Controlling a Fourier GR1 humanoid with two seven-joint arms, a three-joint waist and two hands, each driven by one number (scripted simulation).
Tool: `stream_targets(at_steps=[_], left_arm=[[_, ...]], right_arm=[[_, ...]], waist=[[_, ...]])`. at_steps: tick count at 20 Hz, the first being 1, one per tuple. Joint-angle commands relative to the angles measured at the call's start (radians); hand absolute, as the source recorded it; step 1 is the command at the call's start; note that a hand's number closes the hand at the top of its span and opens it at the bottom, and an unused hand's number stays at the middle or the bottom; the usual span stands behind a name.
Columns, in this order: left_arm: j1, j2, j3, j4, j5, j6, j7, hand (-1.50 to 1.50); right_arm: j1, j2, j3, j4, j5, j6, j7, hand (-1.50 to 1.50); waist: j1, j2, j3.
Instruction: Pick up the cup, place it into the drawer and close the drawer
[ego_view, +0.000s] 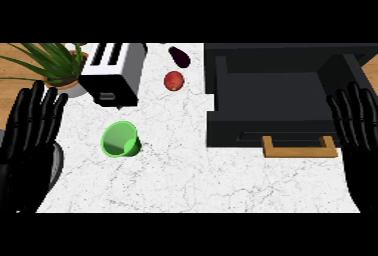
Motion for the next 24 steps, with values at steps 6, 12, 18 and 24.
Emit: stream_targets(at_steps=[6, 12, 18, 24], left_arm=[[-0.117, -0.036, -0.008, 0.152, -0.075, 0.030, -0.084, -1.50], [-0.146, -0.097, 0.043, 0.229, 0.097, 0.039, -0.011, -1.50], [-0.205, -0.107, -0.021, 0.280, 0.062, 0.113, -0.012, -1.50], [-0.170, -0.107, -0.010, 0.220, 0.078, 0.099, 0.016, -1.50]], right_arm=[[-0.089, 0.020, 0.016, 0.002, -0.015, 0.002, 0.022, -1.50], [-0.006, 0.033, 0.010, 0.036, -0.105, 0.061, 0.004, -1.50], [-0.107, 0.030, -0.009, 0.044, -0.118, 0.043, 0.080, -1.50], [-0.080, 0.042, -0.005, 0.088, -0.103, 0.063, 0.018, -1.50]], waist=[[-0.011, -0.018, -0.036], [-0.012, -0.018, -0.036], [-0.011, -0.018, -0.036], [-0.009, -0.019, -0.036]])
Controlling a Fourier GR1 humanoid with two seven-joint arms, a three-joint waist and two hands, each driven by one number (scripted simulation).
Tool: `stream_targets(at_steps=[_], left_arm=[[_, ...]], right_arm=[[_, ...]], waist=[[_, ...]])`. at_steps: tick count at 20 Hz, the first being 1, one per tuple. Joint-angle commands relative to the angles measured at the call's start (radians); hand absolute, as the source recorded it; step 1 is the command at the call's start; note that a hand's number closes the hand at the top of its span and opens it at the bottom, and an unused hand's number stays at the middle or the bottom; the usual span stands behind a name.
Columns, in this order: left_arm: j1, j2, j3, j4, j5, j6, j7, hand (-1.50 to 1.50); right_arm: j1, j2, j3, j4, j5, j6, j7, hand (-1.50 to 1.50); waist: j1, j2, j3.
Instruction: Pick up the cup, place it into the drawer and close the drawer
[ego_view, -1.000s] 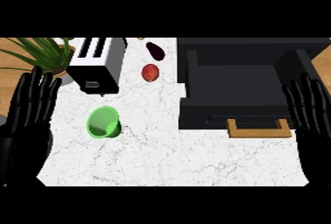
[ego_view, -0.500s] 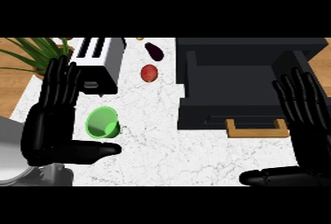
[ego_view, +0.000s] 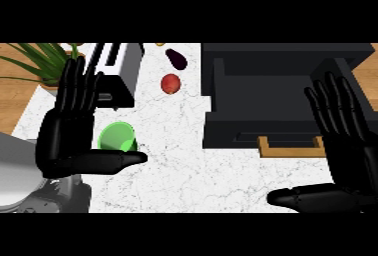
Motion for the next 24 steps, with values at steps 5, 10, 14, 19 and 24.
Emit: stream_targets(at_steps=[5, 10, 14, 19, 24], left_arm=[[0.030, -0.008, -0.007, 0.100, -0.001, -0.002, -0.077, -1.50], [0.146, -0.009, -0.049, 0.018, -0.013, 0.022, -0.066, -1.50], [0.096, 0.016, 0.019, 0.081, 0.006, 0.014, -0.063, -1.50], [0.169, 0.022, 0.016, 0.063, 0.005, 0.006, -0.053, -1.50], [0.196, 0.014, 0.028, 0.185, -0.021, -0.003, -0.172, -1.50]], right_arm=[[0.041, 0.029, 0.023, 0.016, 0.027, 0.003, -0.070, -1.50], [-0.008, 0.020, 0.008, -0.072, 0.021, -0.035, 0.057, -1.50], [-0.021, 0.022, 0.004, 0.030, 0.021, -0.008, -0.016, -1.50], [-0.034, -0.038, -0.061, -0.062, -0.061, 0.031, 0.083, -1.50], [-0.069, -0.049, -0.113, 0.033, -0.093, 0.051, 0.021, -1.50]], waist=[[-0.001, 0.000, 0.000], [0.002, -0.001, 0.000], [0.002, 0.000, 0.000], [0.002, -0.001, 0.000], [0.002, 0.000, 0.000]])
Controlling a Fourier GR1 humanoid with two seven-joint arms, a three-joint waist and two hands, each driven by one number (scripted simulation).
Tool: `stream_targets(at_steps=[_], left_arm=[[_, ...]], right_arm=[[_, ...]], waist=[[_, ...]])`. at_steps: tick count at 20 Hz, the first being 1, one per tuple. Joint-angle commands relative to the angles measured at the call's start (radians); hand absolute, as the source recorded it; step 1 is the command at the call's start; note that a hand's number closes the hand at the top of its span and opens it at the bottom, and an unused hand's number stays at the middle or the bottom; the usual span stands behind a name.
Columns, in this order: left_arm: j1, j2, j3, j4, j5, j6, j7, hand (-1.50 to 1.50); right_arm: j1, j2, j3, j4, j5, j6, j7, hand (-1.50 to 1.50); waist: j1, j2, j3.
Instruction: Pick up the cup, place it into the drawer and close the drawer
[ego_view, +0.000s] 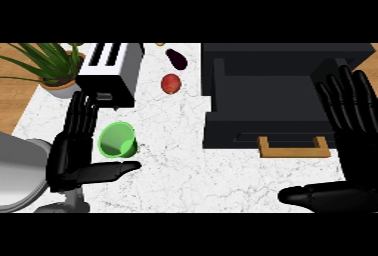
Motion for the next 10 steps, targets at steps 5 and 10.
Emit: stream_targets(at_steps=[5, 10], left_arm=[[-0.001, 0.026, 0.077, 0.169, 0.019, -0.038, -0.119, -1.50], [0.016, 0.006, 0.068, 0.266, 0.003, -0.051, -0.202, -1.50]], right_arm=[[-0.036, -0.021, -0.026, 0.038, -0.002, 0.012, 0.000, -1.50], [0.003, 0.008, 0.015, -0.004, 0.029, -0.005, 0.008, -1.50]], waist=[[0.000, 0.000, 0.000], [0.000, 0.000, 0.000]])
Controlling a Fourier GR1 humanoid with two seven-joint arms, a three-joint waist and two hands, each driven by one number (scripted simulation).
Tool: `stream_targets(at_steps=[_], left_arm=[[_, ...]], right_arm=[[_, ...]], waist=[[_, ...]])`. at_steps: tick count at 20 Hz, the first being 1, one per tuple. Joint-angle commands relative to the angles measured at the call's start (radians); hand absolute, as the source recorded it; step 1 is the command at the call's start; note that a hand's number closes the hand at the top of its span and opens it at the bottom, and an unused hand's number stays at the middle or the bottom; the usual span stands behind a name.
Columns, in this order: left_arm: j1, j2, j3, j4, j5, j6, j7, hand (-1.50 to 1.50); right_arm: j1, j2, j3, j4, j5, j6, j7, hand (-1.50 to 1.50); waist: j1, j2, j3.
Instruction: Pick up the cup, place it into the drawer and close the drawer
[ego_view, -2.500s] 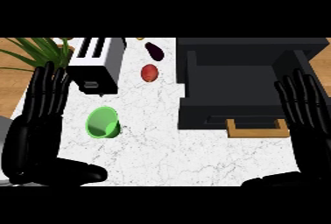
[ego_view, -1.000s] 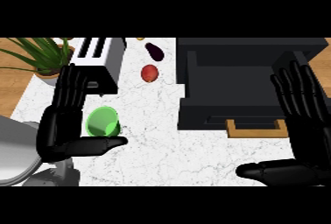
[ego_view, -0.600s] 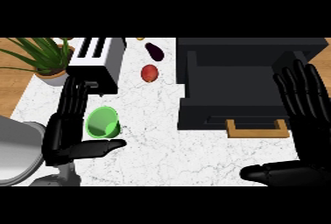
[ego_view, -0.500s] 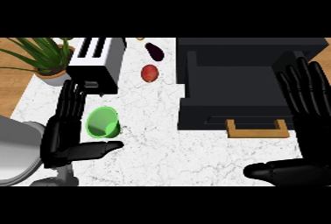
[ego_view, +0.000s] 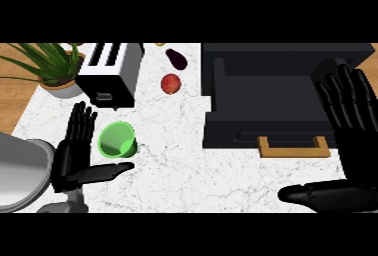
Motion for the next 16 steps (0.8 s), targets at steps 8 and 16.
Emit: stream_targets(at_steps=[8, 16], left_arm=[[-0.081, 0.019, 0.061, 0.343, -0.005, -0.051, -0.199, -1.50], [-0.074, 0.010, 0.075, 0.423, 0.005, -0.057, -0.306, -1.50]], right_arm=[[0.030, -0.007, -0.011, -0.050, -0.034, 0.017, 0.036, -1.50], [-0.043, 0.006, -0.007, 0.033, 0.002, -0.003, -0.005, -1.50]], waist=[[-0.004, 0.000, 0.000], [0.001, 0.000, 0.000]])
